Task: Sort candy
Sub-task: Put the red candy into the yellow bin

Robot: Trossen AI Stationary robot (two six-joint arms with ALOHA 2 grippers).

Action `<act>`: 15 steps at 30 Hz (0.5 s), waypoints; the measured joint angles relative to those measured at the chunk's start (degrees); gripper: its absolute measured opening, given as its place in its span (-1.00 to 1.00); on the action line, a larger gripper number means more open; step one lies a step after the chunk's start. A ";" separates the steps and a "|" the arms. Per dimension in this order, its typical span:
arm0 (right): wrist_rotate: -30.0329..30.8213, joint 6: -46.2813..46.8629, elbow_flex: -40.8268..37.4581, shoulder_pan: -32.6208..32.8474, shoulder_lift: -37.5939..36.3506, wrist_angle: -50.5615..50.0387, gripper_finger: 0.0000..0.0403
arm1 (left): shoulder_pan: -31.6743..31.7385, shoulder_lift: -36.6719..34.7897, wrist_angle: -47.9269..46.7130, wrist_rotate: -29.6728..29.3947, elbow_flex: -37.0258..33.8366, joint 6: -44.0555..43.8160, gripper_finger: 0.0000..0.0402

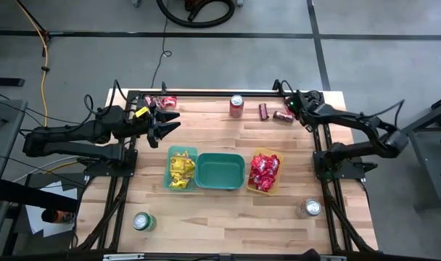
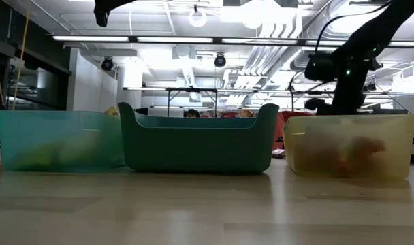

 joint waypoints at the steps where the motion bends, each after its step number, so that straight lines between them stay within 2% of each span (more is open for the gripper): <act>1: -0.23 0.81 0.39 -0.64 1.30 -0.04 0.11 | -0.01 0.00 -0.01 0.00 0.00 -0.08 0.06; 7: -3.66 6.78 2.32 -4.37 9.47 0.43 0.00 | -0.02 -0.39 -0.05 0.06 0.00 -3.43 0.06; 15: -3.49 9.06 8.92 -6.76 18.20 2.85 -0.08 | -0.02 -0.92 -0.19 0.66 0.00 -4.46 0.06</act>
